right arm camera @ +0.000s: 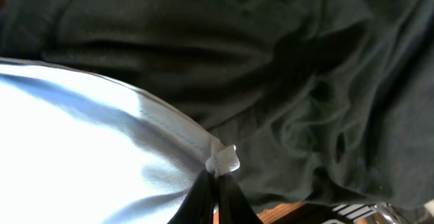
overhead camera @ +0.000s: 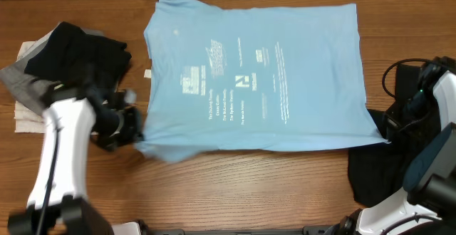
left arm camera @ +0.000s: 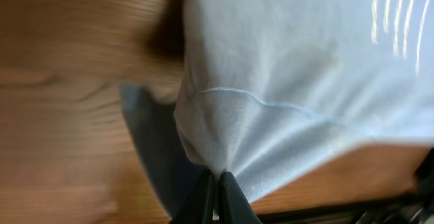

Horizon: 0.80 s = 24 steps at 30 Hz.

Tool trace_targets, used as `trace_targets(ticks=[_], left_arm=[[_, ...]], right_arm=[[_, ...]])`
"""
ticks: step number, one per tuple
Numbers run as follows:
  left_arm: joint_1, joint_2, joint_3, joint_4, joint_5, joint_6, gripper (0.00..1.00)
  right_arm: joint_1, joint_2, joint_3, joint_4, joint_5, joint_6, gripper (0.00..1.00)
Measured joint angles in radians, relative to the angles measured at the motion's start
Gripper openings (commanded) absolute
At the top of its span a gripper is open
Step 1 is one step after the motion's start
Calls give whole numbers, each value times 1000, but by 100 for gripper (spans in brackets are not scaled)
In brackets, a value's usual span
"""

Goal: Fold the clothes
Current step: 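Lay the T-shirt down flat, pulling both grippers back toward the front, then fold the bottom hem upward with both grippers toward the collar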

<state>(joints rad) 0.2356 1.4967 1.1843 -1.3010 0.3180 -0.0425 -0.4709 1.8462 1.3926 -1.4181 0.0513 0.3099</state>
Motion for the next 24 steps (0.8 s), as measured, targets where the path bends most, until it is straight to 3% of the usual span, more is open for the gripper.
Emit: trace_targets(ticks=[3, 13, 24], left_arm=[[56, -61, 0, -45, -1, -8, 4], [61, -87, -58, -118, 0, -7, 4], [61, -236, -72, -16, 12, -68, 4]], right_arm=[[1, -31, 0, -13, 0, 5, 4], [-13, -172, -55, -21, 0, 11, 4], [-13, -235, -75, 60, -48, -8, 4]])
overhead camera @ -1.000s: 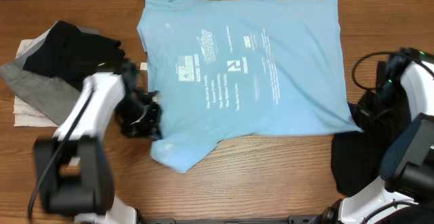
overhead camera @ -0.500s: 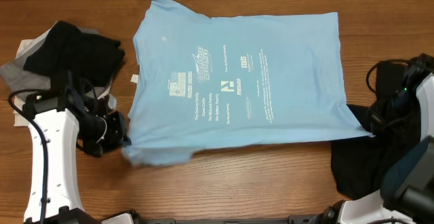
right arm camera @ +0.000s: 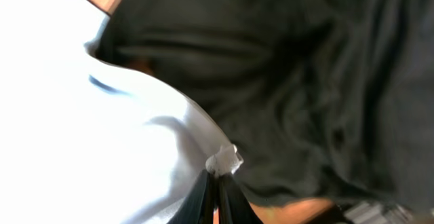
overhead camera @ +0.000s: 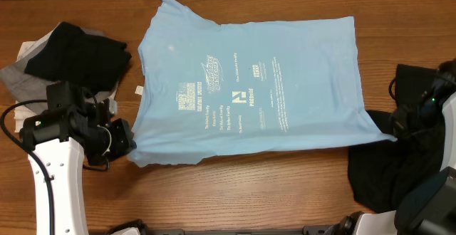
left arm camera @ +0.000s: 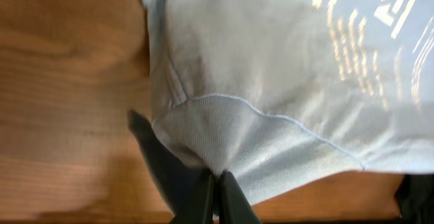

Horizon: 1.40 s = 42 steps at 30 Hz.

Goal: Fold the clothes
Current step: 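Fold the bottom hem upward with both grippers toward the collar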

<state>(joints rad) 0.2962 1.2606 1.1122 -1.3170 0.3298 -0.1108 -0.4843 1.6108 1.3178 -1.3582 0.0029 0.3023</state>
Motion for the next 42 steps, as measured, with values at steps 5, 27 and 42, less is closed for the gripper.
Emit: trace_targets(ticks=[5, 27, 42], left_arm=[[0, 16, -27, 183, 11, -30, 4], [0, 358, -46, 656, 177, -82, 4], [-2, 453, -46, 787, 188, -135, 4]], right_arm=[[36, 0, -2, 125, -39, -10, 4], [142, 83, -2, 489, -103, -15, 4], [175, 204, -3, 668, -111, -14, 4]])
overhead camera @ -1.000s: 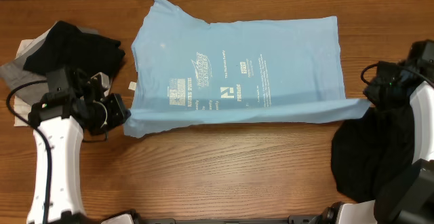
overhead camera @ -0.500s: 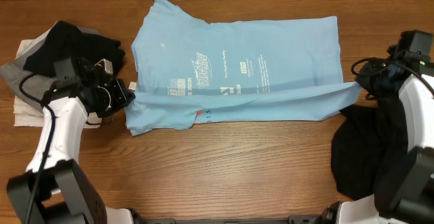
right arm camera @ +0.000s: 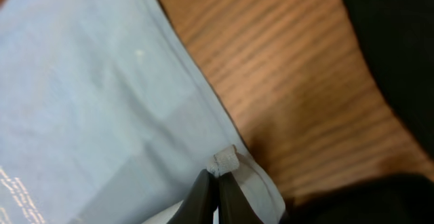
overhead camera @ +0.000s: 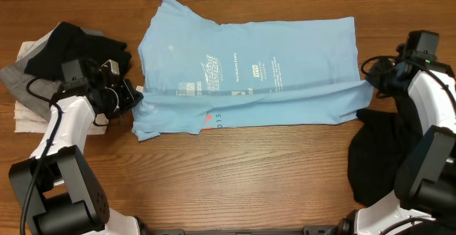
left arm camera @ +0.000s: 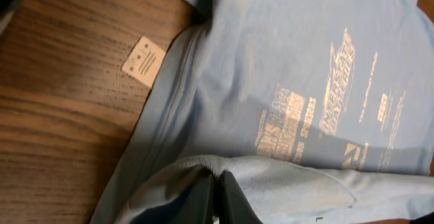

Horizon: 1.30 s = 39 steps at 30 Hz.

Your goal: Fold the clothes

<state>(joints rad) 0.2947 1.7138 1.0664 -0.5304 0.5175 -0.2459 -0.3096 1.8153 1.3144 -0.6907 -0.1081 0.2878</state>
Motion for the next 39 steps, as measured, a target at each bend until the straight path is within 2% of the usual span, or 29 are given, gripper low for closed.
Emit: trace_targets(ticks=[7, 21, 26, 34, 35, 37, 39], left_arm=[[-20, 2, 0, 57, 2, -18, 4], [-27, 4, 0, 94, -19, -89, 4], [-27, 4, 0, 95, -20, -96, 9], [-47, 4, 0, 107, -21, -100, 7], [-47, 4, 0, 107, -21, -100, 7], [-50, 4, 0, 108, -24, -100, 6], [-51, 4, 0, 108, -34, -100, 4]], right_arm=[[37, 0, 0, 77, 0, 0, 7], [46, 37, 0, 126, 1, -1, 8], [49, 67, 0, 148, 1, 0, 12], [55, 68, 0, 184, 1, -1, 17], [55, 68, 0, 183, 1, 0, 21], [56, 68, 0, 184, 1, -3, 36], [57, 68, 0, 184, 1, -6, 44]])
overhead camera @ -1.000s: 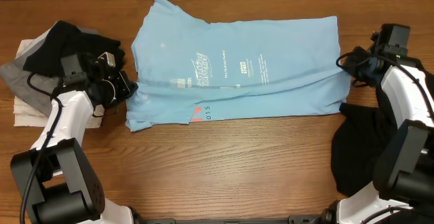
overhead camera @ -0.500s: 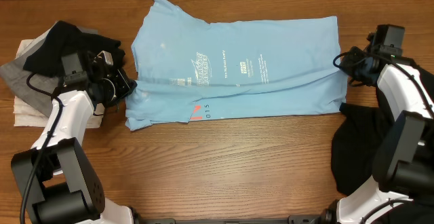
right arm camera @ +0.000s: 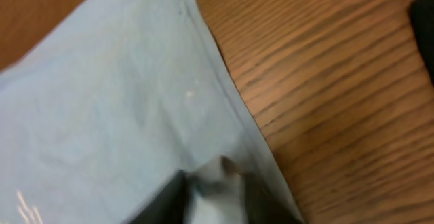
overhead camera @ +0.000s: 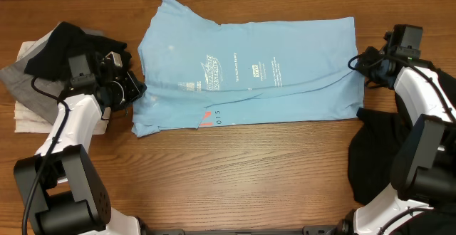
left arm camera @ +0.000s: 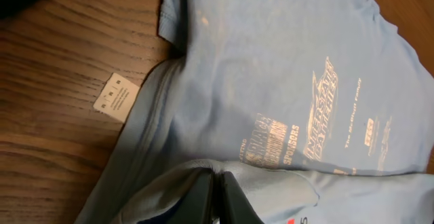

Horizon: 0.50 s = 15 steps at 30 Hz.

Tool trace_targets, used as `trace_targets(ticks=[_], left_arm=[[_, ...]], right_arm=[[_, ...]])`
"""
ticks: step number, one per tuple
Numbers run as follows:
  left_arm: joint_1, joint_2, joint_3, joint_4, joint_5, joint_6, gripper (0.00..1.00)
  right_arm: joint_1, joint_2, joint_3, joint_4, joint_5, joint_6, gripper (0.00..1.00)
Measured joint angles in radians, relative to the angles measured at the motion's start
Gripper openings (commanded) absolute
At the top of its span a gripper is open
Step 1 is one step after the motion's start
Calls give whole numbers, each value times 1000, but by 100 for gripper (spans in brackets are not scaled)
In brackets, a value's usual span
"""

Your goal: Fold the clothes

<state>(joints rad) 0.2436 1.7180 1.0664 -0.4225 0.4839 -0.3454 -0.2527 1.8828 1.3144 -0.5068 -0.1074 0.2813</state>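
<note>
A light blue printed T-shirt (overhead camera: 249,57) lies spread on the wooden table, its front hem folded back over its middle. My left gripper (overhead camera: 132,90) is at the shirt's left edge, shut on the folded hem corner (left arm camera: 215,190). At the right edge, my right gripper (overhead camera: 365,65) has its fingers apart. The hem's other corner lies loose between the fingers of the right gripper (right arm camera: 213,190), on the blue cloth (right arm camera: 102,102).
A black garment (overhead camera: 71,43) lies on grey and white cloths (overhead camera: 25,110) at the far left. Another black garment (overhead camera: 377,157) sits at the right, near the front. A small white tag (left arm camera: 115,96) lies on the wood beside the shirt's left edge.
Both grippers have moved a little further back with the hem, so the fold lies deeper. My right gripper's fingers, then shut on the corner, now stand apart.
First both grippers were shut on the front hem corners of the flat shirt. Then the corners were raised off the table. Later the hem lay folded back across the shirt's middle. Now the fold is deeper and the right gripper has opened.
</note>
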Motion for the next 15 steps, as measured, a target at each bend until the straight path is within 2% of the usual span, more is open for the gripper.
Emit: trace_targets(ticks=[2, 6, 9, 12, 14, 15], left_arm=[[0, 0, 0, -3, -17, 0, 4], [0, 0, 0, -3, -40, -2, 7], [0, 1, 0, 14, -48, -8, 21], [1, 1, 0, 34, -55, -26, 35], [1, 1, 2, 33, -55, -29, 38], [1, 1, 6, 27, -53, -35, 38]], right_arm=[[0, 0, 0, -5, 0, 4, 52], [0, 0, 0, -93, 11, 6, 53], [0, 0, 0, -187, 20, 6, 54], [-1, 0, -1, -237, 62, 30, 62], [-3, 0, -2, -235, 80, 42, 62], [-4, 0, -2, -231, 88, 44, 58]])
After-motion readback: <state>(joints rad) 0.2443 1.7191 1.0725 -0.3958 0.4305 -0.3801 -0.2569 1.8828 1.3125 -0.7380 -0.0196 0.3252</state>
